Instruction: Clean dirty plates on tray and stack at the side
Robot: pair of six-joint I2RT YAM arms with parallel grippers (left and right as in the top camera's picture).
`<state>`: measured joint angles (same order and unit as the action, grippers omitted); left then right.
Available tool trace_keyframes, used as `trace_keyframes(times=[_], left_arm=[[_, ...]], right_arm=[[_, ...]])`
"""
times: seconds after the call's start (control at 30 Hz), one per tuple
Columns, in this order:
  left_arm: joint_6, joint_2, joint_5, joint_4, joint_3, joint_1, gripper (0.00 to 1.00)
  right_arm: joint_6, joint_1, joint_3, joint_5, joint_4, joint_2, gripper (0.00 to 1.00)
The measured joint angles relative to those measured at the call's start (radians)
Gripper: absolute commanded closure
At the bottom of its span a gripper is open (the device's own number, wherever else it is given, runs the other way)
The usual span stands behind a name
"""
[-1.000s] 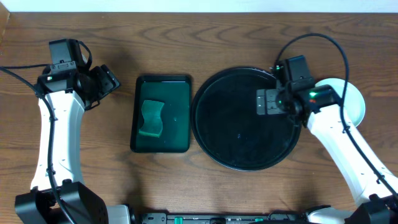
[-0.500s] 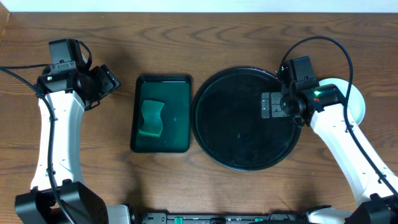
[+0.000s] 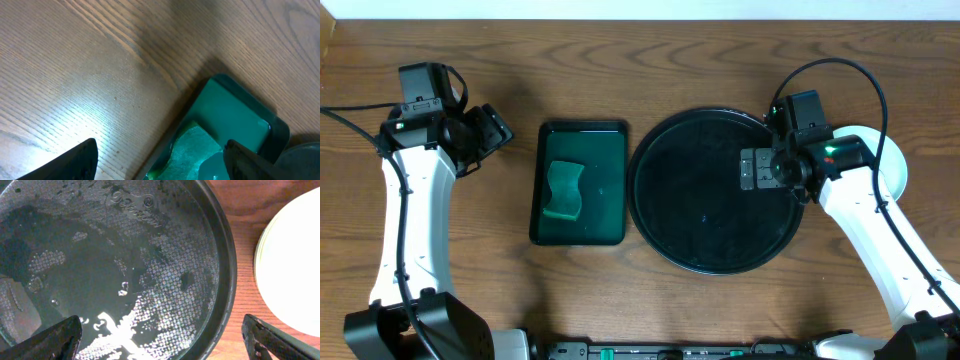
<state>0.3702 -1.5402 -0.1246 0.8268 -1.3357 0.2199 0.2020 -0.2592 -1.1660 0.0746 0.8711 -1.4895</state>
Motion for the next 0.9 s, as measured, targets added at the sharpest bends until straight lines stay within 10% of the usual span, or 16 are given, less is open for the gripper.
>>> trace_keyframes(times=[0.9], left_arm=[[0.0, 0.0, 0.0, 0.0, 0.0, 0.0, 0.2]], right_arm=[[0.0, 0.0, 0.0, -0.003, 0.0, 0.197, 0.01]])
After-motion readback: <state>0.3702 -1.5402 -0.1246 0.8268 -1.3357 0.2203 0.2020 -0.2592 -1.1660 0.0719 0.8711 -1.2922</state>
